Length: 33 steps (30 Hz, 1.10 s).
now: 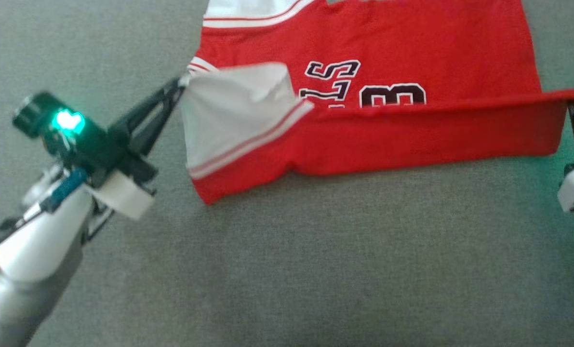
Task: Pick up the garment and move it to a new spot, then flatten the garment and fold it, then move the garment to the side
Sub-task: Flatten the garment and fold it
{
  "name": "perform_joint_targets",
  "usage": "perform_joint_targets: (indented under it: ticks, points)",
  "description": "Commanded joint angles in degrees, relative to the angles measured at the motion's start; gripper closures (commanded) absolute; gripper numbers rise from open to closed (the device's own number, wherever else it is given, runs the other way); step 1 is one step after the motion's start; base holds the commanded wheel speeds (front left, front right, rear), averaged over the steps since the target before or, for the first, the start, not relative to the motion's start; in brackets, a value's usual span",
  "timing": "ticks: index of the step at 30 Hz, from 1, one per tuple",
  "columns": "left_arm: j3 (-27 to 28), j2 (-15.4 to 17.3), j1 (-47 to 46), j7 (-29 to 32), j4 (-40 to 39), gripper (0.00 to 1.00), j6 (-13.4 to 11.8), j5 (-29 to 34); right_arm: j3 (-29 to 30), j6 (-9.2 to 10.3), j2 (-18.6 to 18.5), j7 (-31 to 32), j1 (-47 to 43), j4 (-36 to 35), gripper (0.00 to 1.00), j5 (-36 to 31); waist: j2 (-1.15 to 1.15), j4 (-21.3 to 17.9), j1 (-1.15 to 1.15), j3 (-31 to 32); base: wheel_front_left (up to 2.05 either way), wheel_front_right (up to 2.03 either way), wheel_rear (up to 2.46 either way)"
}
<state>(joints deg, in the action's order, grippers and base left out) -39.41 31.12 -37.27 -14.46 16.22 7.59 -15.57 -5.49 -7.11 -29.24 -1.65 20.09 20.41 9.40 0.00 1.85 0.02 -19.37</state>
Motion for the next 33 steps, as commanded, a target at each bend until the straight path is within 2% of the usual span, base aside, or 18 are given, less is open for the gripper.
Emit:
perform_joint_targets:
  ticks: [1, 7, 8, 9, 10, 16, 19, 22, 26, 33]
  points:
    - [2.1, 1.8, -4.0, -0.5, -0.5, 1.00, -0.1, 0.4, -0.9, -0.37, -1.2, -0.2, 1.8, -0.5, 1.00, -0.5, 0.00, -0.6, -0.02, -1.4, 0.00, 0.00, 0.00]
    - [2.0, 0.7, -8.3, -0.5, 3.8, 1.00, -0.1, 1.5, -3.7, -0.37, -0.8, -2.9, 7.3, 4.0, 1.00, -0.6, 0.00, -1.1, -0.02, -3.1, 0.00, 0.00, 0.00]
    - [2.4, 0.3, -8.2, -0.5, 4.7, 0.80, -0.1, 1.3, -3.8, -0.37, -0.5, -3.6, 8.0, 4.8, 0.91, -0.6, 0.00, -1.2, -0.02, -3.2, 0.00, 0.00, 0.00]
    - [3.0, -0.3, -8.1, -0.5, 5.5, 0.22, -0.1, 1.1, -4.0, -0.37, 0.0, -4.5, 8.6, 5.5, 0.36, -0.3, 0.00, -1.3, -0.02, -3.1, 0.00, 0.00, 0.00]
    - [3.8, -0.9, -7.7, -0.5, 6.0, 0.00, -0.3, 0.8, -3.8, -0.37, 0.5, -5.4, 9.0, 6.3, 0.00, -0.2, 0.00, -1.3, -0.02, -3.0, 0.00, 0.00, 0.00]
    - [11.8, -6.4, 1.9, -0.5, 4.3, 0.00, -5.1, -2.2, -0.5, -0.37, 4.4, -11.0, 7.4, 8.3, 0.00, -0.5, 0.00, -1.1, -0.02, 0.2, 0.00, 0.00, 0.00]
    - [15.1, -9.8, 8.1, -0.5, 2.4, 0.00, -6.4, -4.4, 1.4, -0.37, 6.5, -12.1, 4.8, 7.8, 0.00, -0.8, 0.00, -0.8, -0.02, 1.8, 0.00, 0.00, 0.00]
    - [17.5, -13.4, 14.0, -0.5, 0.8, 0.00, -6.3, -6.3, 2.8, -0.37, 8.3, -12.7, 2.0, 7.4, 0.00, -1.1, 0.00, -0.6, -0.02, 3.3, 0.00, 0.00, 0.00]
    - [18.7, -17.6, 20.1, -0.5, 0.7, 0.00, -5.1, -8.6, 3.7, -0.37, 10.3, -13.0, -1.0, 7.2, 0.00, -1.6, 0.00, -0.6, -0.02, 4.9, 0.00, 0.00, 0.00]
    - [17.0, -20.4, 22.9, 0.0, 6.5, 0.00, -3.1, -10.4, 4.1, -0.37, 11.8, -13.2, -2.8, 7.3, 0.00, -2.1, 0.00, -1.2, -0.02, 5.6, 0.00, 0.00, 0.00]
